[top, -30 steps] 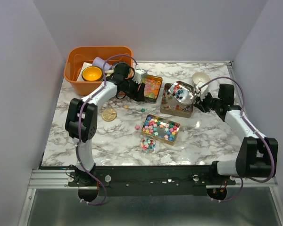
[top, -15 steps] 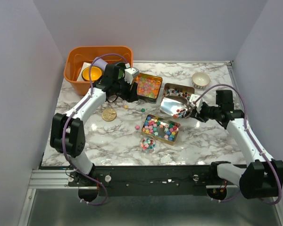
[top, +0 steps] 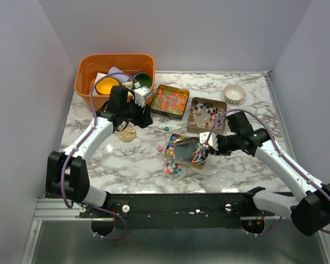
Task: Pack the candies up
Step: Place the fake candies in the packing bottle.
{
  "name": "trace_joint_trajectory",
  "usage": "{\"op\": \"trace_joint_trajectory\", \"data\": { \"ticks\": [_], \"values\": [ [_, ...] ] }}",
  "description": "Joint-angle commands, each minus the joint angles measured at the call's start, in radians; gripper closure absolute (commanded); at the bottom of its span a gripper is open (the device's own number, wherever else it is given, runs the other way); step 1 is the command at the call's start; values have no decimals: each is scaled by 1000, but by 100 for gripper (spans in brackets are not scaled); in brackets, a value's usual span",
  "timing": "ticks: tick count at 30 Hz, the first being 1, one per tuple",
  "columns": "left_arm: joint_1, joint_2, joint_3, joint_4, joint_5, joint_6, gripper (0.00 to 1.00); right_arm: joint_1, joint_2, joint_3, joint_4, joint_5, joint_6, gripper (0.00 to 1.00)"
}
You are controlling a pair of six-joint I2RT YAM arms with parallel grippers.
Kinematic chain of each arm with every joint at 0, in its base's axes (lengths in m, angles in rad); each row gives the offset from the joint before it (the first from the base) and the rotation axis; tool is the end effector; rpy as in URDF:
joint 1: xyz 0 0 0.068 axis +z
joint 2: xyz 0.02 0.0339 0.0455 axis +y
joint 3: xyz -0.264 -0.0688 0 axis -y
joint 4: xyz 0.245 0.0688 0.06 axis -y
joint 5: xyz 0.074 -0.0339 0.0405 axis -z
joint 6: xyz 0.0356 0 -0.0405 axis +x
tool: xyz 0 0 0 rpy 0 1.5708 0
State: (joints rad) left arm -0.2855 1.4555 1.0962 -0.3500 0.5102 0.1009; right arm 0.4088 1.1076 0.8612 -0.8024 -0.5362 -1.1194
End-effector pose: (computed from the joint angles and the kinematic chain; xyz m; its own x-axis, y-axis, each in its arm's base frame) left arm 0.3020 -0.1068 0.2773 -0.5612 0.2563 -0.7870 0.6612 0.7108 -0.2400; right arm 0.1822 0.0987 0.2574 0.1708 -0.7690 -0.6160 -0.9668 -0.0101 -0.2555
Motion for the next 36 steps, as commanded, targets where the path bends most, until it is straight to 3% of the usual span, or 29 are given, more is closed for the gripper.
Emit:
{"op": "trace_joint_trajectory", "data": {
  "ticks": [1,10,20,36],
  "values": [
    [32,-66,-33,49,-24,3,36,109,43,94,-1,125,7,99],
    [86,-125,-91,83,-19,-20,36,271,118,148,28,330,21,99],
    [106,-133,-101,105,-6,-38,36,292,66,70,57,410,-104,99],
    [106,-69,-73,148,25,-95,36,331,9,114,26,518,-230,99]
  ]
}}
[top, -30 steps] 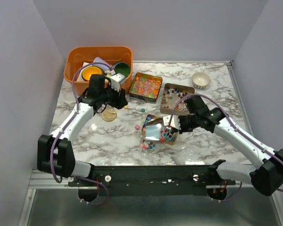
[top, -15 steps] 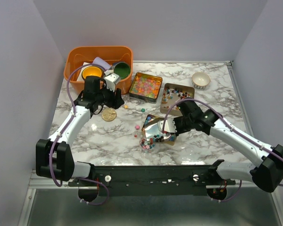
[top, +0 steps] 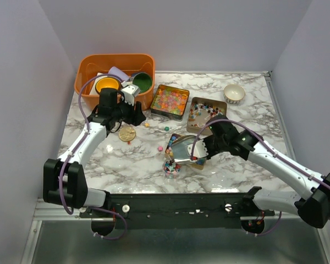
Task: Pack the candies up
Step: Place the fake candies in the packing bottle, then move the storage box to the center of the board.
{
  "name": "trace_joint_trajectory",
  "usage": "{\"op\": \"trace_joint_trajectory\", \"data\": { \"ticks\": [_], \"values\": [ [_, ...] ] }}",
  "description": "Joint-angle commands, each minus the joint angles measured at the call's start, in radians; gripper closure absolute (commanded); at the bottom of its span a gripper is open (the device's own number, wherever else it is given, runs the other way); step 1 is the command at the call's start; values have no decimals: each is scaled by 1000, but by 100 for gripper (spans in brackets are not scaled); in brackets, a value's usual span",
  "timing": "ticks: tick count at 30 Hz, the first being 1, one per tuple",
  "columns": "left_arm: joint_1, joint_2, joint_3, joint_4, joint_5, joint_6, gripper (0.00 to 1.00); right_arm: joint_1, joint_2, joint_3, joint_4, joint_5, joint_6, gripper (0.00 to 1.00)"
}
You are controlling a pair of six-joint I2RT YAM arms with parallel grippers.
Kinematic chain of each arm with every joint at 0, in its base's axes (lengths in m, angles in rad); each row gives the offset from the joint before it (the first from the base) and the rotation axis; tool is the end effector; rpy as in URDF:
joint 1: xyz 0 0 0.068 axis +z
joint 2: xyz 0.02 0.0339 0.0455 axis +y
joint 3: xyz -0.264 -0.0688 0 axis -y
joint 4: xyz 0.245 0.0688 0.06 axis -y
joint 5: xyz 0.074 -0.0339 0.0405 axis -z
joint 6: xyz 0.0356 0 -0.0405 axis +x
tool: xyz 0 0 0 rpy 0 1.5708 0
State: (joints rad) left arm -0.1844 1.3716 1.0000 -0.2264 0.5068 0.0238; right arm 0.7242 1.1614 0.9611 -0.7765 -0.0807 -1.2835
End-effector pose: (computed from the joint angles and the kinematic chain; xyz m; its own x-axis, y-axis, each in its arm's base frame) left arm 0.2964 -0.0729 0.2800 -0.5401 0.1219 -0.8327 0.5677 0.7832 -0.2535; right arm 0.1690 0.1534 0.2750 0.4898 -0.8429 -0.2227 -0.7920 -0.3235 -0.5178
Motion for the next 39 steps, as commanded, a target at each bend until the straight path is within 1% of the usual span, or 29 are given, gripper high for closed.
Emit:
{"op": "trace_joint_trajectory", "data": {
  "ticks": [1,4,6,7,8,9,10,11,12,13,14,16,20,23,24,25,26,27,29,30,32,33,34,36,38,39],
  "values": [
    [5,18,23,25,30,-18,37,17,-49,10,-3,64,-69,99],
    [5,26,17,33,30,-21,36,17,-60,7,-7,71,-79,99],
    [5,27,15,36,35,-21,36,17,-68,14,-7,75,-56,99],
    [5,33,14,36,36,-21,36,14,-78,14,17,73,-39,99],
    [5,35,15,33,36,-21,36,3,-78,30,26,68,16,99],
    [5,37,18,27,38,-21,36,-9,-74,51,25,38,48,99],
    [5,44,22,19,41,-21,36,-47,-63,73,17,21,84,99],
    [5,50,26,13,44,-21,36,-74,-34,121,17,4,164,99],
    [5,55,32,-2,48,-21,36,-106,-11,146,17,-37,203,99],
    [5,64,38,-10,50,-21,36,-173,10,168,17,-54,240,99],
    [5,69,42,-17,50,-21,36,-208,62,194,19,-71,301,99],
    [3,79,58,-42,58,-12,36,-294,115,261,22,-108,351,99],
    [-12,115,86,-45,78,60,34,-391,225,347,74,-159,493,99],
    [-65,199,162,-62,76,200,32,-443,297,419,121,-159,593,99],
    [-79,233,233,-77,72,232,32,-456,313,435,132,-159,613,99],
    [-95,295,274,-109,70,292,29,-477,332,447,147,-157,631,99],
    [-119,329,317,-128,61,316,24,-489,343,479,148,-157,656,99],
    [-133,360,395,-142,56,344,24,-502,351,491,148,-157,664,99],
    [-171,443,465,-182,47,422,22,-532,368,516,140,-162,677,99],
    [-184,467,521,-192,27,436,22,-543,373,521,137,-165,682,99],
    [-208,555,586,-212,9,443,23,-575,376,521,132,-166,697,99],
    [-226,587,653,-227,-14,427,24,-586,374,513,132,-165,702,99],
    [-236,647,687,-238,-20,409,27,-609,371,508,135,-172,710,99],
    [-256,693,754,-255,-21,398,28,-631,357,489,132,-180,725,99],
    [-262,719,766,-257,-7,425,27,-660,337,470,126,-195,730,99],
    [-262,727,781,-257,-4,468,27,-667,318,462,122,-200,730,99]
  ]
}}
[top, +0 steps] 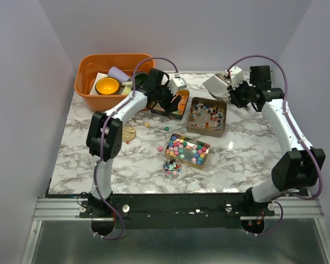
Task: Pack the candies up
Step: Move the storage box to the center of the board.
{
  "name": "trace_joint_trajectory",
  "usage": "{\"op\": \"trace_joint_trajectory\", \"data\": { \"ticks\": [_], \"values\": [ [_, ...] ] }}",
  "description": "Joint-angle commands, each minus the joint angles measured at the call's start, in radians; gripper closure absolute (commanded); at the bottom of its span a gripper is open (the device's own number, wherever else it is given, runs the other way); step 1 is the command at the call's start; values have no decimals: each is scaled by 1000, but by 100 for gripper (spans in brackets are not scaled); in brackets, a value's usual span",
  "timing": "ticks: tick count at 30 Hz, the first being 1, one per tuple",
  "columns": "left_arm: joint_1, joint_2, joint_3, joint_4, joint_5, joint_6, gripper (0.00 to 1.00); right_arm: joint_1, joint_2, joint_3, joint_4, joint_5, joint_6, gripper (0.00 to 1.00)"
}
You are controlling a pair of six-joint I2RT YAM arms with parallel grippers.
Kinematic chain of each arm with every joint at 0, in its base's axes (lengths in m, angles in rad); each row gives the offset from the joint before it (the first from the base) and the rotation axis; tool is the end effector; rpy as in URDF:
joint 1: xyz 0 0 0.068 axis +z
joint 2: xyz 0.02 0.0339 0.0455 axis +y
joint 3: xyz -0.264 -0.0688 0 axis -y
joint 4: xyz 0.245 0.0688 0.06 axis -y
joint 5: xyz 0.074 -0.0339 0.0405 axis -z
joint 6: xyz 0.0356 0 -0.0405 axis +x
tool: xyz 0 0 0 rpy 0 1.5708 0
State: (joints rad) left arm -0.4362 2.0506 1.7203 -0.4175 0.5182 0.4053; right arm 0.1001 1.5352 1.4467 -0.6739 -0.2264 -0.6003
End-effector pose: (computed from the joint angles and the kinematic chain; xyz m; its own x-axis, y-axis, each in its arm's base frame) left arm 0.4186 -0.2146 0.2536 -0.2919 0.5140 -0.8066 0.8828 0.4693 -0.0204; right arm 0.3361 0.0418 0.3404 -0.4208 -0.5955 -0.6843 -0.6018 0.7477 -0.2806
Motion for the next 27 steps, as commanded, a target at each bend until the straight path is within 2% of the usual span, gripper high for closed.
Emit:
{"op": "trace_joint_trajectory", "data": {
  "ticks": [1,7,12,21,24,25,27],
  "values": [
    [-10,68,80,-101,6,117,27,-57,-69,-44,16,-62,46,99],
    [-10,206,315,-380,3,346,27,-77,-147,-106,14,-88,59,99],
    [-19,299,438,-510,5,432,29,-86,-191,-157,11,-103,60,99],
    [-44,266,328,-514,-7,463,34,-128,-254,-213,10,-131,63,99],
    [-55,275,318,-535,-12,468,41,-132,-265,-236,13,-139,65,99],
    [-58,279,318,-547,-12,472,47,-134,-274,-244,14,-140,65,99],
    [-70,275,311,-555,-4,469,52,-135,-280,-250,14,-139,65,99]
  ]
}}
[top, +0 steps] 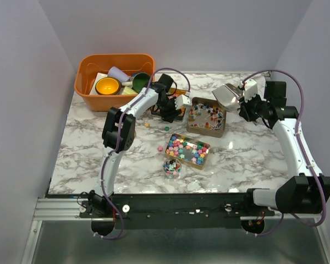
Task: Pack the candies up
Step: Move the storage box to the center of the board.
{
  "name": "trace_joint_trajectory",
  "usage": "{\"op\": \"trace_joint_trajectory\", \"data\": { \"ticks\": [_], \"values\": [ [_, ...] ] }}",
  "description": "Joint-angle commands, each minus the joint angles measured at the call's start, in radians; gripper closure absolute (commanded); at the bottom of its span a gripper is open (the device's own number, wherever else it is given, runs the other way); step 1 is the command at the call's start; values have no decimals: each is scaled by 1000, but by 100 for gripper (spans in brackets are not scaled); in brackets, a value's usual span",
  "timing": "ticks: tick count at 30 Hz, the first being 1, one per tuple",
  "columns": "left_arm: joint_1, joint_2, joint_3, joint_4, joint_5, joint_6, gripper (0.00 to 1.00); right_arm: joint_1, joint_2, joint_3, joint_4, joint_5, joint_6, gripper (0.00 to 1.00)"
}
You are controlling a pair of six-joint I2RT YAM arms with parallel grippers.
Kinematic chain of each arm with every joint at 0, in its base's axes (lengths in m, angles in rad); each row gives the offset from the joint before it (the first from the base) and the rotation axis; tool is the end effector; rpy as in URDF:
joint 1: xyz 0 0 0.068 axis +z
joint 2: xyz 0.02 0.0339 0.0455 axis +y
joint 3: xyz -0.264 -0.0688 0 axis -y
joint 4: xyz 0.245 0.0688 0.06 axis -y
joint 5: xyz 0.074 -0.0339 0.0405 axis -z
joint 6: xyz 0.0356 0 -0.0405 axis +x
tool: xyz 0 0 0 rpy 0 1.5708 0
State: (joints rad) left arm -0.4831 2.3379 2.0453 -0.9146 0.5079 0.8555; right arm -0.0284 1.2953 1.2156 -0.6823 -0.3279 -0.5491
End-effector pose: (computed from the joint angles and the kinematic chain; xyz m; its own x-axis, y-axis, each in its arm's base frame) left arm 0.4281 -0.2441 0.1921 -0.1208 0.8082 -0.5764 0.9915 0.1270 -0.0296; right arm 0.2753 0.0036 0.3335 -0.4811 -0.4806 -0.7331 -0.5359 0.8231 -0.1879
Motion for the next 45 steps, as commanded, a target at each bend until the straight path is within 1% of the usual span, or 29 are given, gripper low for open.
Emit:
{"op": "trace_joint_trajectory", "data": {
  "ticks": [1,10,19,24,27,29,30,31,33,34,35,37,38,39,40,41,42,43,44,45],
  "values": [
    [-29,-15,-34,-52,7,17,55,-8,-44,-21,20,-37,12,99],
    [-106,-130,-232,45,7,-61,58,-11,-59,-22,9,-40,3,99],
    [-175,-241,-388,158,34,-136,58,-11,-77,-28,-13,-59,-6,99],
    [-218,-295,-451,204,49,-173,58,-11,-82,-31,-43,-94,-78,99],
    [-238,-334,-517,261,35,-208,58,-11,-70,-13,-74,-111,-133,99],
    [-238,-388,-580,365,-6,-274,46,-11,-51,8,-111,-129,-167,99],
    [-238,-411,-597,400,-50,-332,41,-10,-25,47,-124,-134,-201,99],
    [-235,-439,-628,451,-63,-352,35,-10,-8,68,-156,-140,-222,99],
    [-230,-527,-651,485,-81,-409,30,-10,51,123,-187,-146,-280,99],
    [-220,-558,-677,509,-85,-426,26,-8,73,189,-221,-145,-297,99],
    [-213,-619,-691,516,-85,-441,25,-2,102,224,-239,-151,-313,99],
    [-200,-678,-743,534,-85,-495,24,13,168,297,-290,-145,-382,99],
    [-178,-730,-763,539,-75,-518,23,48,186,349,-304,-120,-408,99],
    [-167,-753,-783,543,-69,-536,23,68,203,376,-316,-106,-467,99],
    [-157,-776,-827,554,-65,-553,23,88,238,395,-330,-91,-494,99],
    [-131,-816,-850,563,-68,-602,23,132,255,439,-345,-70,-521,99],
    [-114,-834,-875,575,-66,-630,23,157,278,461,-361,-53,-588,99],
    [-89,-850,-926,609,-63,-669,23,183,295,479,-384,-31,-618,99],
    [-63,-877,-950,623,-60,-753,23,232,341,507,-402,-4,-650,99],
    [-1,-888,-974,641,-62,-812,23,255,363,556,-413,13,-704,99]
  ]
}}
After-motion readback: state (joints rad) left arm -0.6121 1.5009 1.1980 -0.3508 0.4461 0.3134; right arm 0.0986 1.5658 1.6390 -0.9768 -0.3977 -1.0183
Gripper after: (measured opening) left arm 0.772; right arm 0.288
